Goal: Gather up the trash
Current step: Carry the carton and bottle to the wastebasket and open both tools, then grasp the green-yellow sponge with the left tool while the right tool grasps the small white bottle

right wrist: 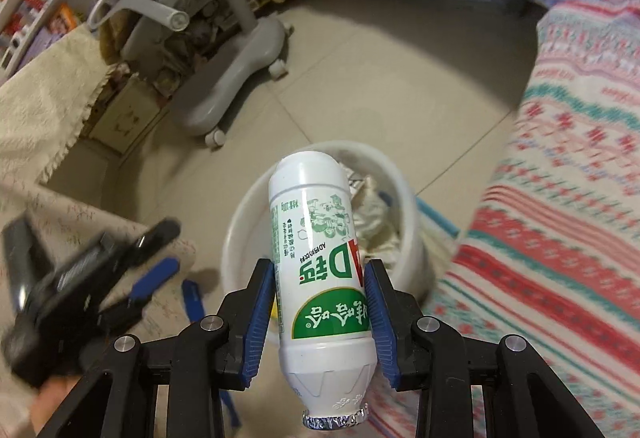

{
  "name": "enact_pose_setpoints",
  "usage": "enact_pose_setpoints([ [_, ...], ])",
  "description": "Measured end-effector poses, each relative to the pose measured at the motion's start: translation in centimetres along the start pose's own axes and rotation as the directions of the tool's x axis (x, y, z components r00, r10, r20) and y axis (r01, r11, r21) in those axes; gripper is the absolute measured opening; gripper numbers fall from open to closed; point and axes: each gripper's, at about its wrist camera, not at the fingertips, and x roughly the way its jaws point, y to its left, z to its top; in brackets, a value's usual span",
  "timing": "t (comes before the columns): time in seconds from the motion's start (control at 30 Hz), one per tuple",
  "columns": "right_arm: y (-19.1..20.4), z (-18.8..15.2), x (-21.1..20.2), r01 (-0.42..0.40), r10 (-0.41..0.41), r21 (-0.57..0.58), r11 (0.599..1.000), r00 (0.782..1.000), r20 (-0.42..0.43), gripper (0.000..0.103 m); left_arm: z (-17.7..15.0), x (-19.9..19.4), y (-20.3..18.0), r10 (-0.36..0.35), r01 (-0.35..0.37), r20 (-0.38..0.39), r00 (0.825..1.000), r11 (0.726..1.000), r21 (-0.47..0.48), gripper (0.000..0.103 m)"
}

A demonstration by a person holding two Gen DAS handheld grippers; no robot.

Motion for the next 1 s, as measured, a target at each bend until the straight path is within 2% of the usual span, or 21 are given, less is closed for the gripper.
enact_pose_setpoints([
  [0.13,0.0,0.9,2.6,-0.017,0.019,0.077,0.997,0.999,-0.026,0.045,0.3,-0.9,-0.3,-0.008,0.008,0.003,1.000,1.000,0.020,0.057],
  [0.17,0.1,0.9,3.2,-0.021,0.024,0.069,0.997,0.998,-0.050,0.053,0.4,-1.1,-0.4,-0.007,0.007,0.005,1.000,1.000,0.026,0.056],
  [0.2,0.3,0.7,3.7,-0.007,0.011,0.058,0.998,0.998,-0.068,0.056,0.4,-1.2,-0.6,-0.007,0.007,0.005,1.000,0.999,0.034,0.057],
  [0.27,0.1,0.4,3.5,0.021,-0.017,0.054,0.998,0.998,-0.060,0.057,0.4,-1.5,-0.8,-0.006,0.006,0.005,1.000,0.999,0.051,0.057],
  [0.4,-1.0,0.0,2.1,-0.009,0.013,0.083,0.996,0.999,-0.043,0.057,0.0,-1.5,-1.5,-0.005,0.006,-0.014,1.000,0.997,0.071,0.057],
  [0.6,-3.7,-0.6,-2.6,-0.014,0.010,0.110,0.994,0.999,0.036,0.057,-1.0,-0.9,-3.1,-0.013,0.018,-0.041,0.999,0.994,0.110,0.056],
  [0.77,-6.6,-2.5,-6.8,0.020,-0.030,0.123,0.992,0.996,0.081,0.057,-2.0,-0.6,-4.8,-0.007,0.017,-0.068,0.998,0.989,0.144,0.056],
  [0.93,-11.6,-4.6,-11.8,0.105,-0.122,0.153,0.983,0.987,0.106,0.057,-4.1,0.0,-8.7,-0.010,0.041,-0.129,0.992,0.970,0.239,0.056],
  [1.0,-13.9,-5.0,-14.4,0.171,-0.191,0.152,0.973,0.973,0.131,0.057,-5.2,0.3,-10.5,-0.017,0.061,-0.158,0.987,0.957,0.282,0.056],
])
